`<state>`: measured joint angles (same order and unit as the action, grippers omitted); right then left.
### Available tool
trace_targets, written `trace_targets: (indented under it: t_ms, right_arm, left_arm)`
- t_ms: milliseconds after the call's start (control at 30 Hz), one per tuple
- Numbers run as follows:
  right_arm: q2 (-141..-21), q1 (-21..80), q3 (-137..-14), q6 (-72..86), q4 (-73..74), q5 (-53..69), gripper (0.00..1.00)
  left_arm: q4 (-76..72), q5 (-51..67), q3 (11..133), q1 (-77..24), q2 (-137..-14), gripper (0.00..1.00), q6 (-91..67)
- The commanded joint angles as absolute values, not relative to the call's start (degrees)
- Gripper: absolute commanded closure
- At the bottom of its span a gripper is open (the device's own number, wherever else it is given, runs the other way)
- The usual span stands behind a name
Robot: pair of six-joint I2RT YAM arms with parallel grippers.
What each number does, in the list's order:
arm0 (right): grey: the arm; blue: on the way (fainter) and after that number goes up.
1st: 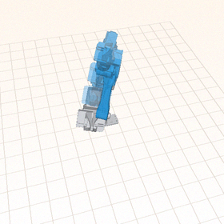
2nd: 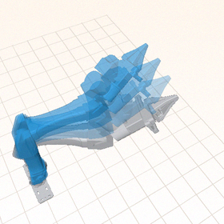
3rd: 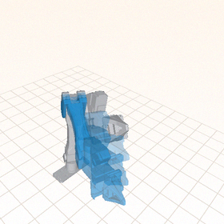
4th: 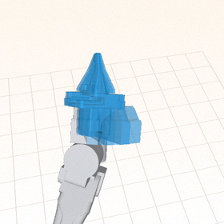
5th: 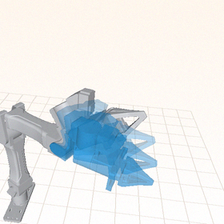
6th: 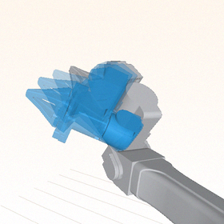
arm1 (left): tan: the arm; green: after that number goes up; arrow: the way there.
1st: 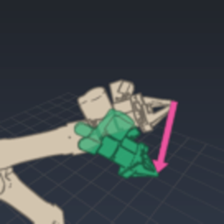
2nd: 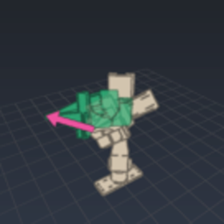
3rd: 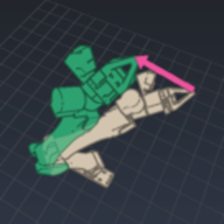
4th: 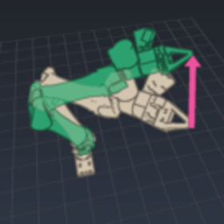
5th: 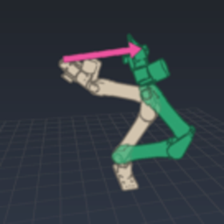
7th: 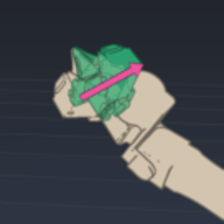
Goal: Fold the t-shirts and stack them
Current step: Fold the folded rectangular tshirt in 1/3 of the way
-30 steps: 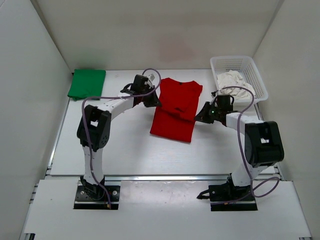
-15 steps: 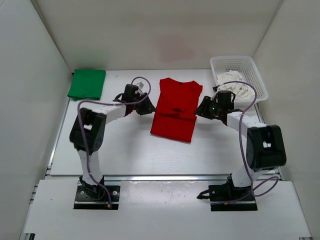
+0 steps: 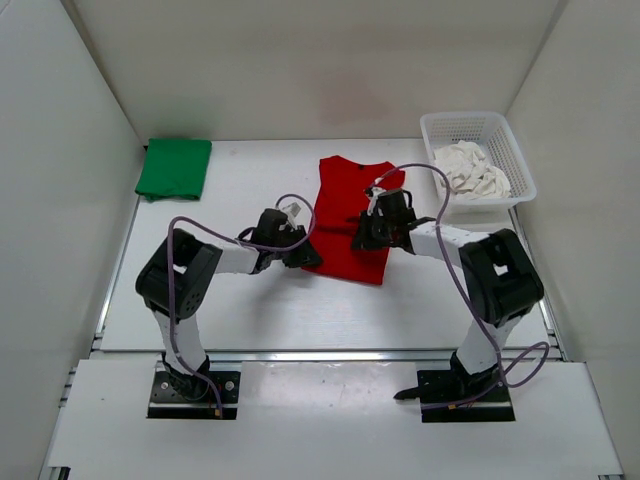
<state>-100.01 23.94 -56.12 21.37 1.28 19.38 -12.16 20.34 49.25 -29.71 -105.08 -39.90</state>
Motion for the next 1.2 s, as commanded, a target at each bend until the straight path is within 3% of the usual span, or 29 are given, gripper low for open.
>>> trace_targets:
  t_ms: [0,267,433,667,867,967,1167]
  right_arm:
    - [-102.8,24.3,-60.9,19.2,-0.1,19.3,1.00]
    - [-109.5,24.3,-65.9,17.8,2.9,19.9,1.00]
    - [-103.5,26.3,-59.2,18.5,-1.6,18.2,1.00]
    - [-99.9,25.7,-65.7,17.3,5.9,19.9,1.00]
    - [-89.9,33.5,-52.4,19.2,2.4,17.3,1.00]
    - [-91.7,34.6,-48.0,20.7,0.5,18.3,1.00]
    - [-99.7,32.2,-51.9,19.1,-4.5,21.3,1.00]
  left_arm:
    - [-15.8,21.0,43.8,-29.1,-103.4,0.69,-39.7]
    - [-24.9,21.6,27.6,-32.3,-96.6,0.70,-44.0]
    - [-27.7,22.0,22.1,-33.5,-90.8,0.69,-46.6]
    - [-24.8,20.8,21.2,-32.9,-82.5,0.66,-46.9]
    - [-24.3,20.5,20.8,-32.4,-79.2,0.66,-46.6]
    - [-24.5,20.4,20.8,-33.0,-80.2,0.66,-46.4]
    - [-24.3,19.8,20.8,-32.9,-82.1,0.66,-45.3]
